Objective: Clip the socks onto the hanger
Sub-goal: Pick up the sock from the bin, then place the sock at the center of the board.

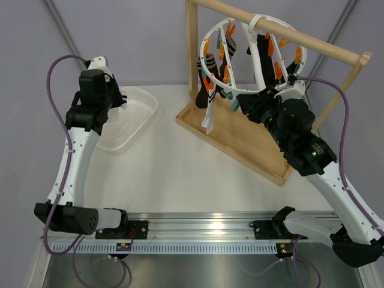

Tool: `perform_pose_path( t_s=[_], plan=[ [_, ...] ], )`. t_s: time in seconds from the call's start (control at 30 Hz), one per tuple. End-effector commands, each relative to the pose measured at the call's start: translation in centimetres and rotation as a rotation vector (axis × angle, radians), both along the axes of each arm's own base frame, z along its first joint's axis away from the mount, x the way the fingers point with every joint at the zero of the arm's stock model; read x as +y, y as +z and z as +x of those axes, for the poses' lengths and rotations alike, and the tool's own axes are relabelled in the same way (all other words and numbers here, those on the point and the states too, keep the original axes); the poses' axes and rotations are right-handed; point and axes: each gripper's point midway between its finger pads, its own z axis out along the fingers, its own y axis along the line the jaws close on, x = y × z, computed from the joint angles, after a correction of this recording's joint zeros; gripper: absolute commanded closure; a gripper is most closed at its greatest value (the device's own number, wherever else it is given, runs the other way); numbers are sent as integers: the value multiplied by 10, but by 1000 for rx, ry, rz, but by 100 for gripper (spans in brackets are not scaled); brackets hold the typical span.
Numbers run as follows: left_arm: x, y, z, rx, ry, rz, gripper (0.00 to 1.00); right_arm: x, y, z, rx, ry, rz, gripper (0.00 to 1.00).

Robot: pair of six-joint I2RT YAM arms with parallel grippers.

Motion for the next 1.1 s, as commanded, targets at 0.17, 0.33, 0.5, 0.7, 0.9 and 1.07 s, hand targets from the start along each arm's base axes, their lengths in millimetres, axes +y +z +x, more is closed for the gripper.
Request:
perform_pose_path(
  t_s=[0.17,0.33,0.5,0.7,0.9,1.07],
  plan=[
    [-141,-5,-91,-21,-622,163,100,-1,-15,-9,54,28,-70,100],
    [-184,-75,-157,135,-889,310,100,-3,-17,-8,59,17,-73,100],
    [-216,-126,-227,229,-1164,498,100,-4,-18,-7,60,11,-74,100],
    [-218,-149,-226,133,-1239,616,77,-4,-20,-7,62,9,-76,100],
    [-180,-184,-170,213,-937,863,24,-1,-22,-6,64,18,-76,100],
    [-159,-171,-146,257,-606,640,22,1,-22,-7,63,32,-75,100]
  ],
)
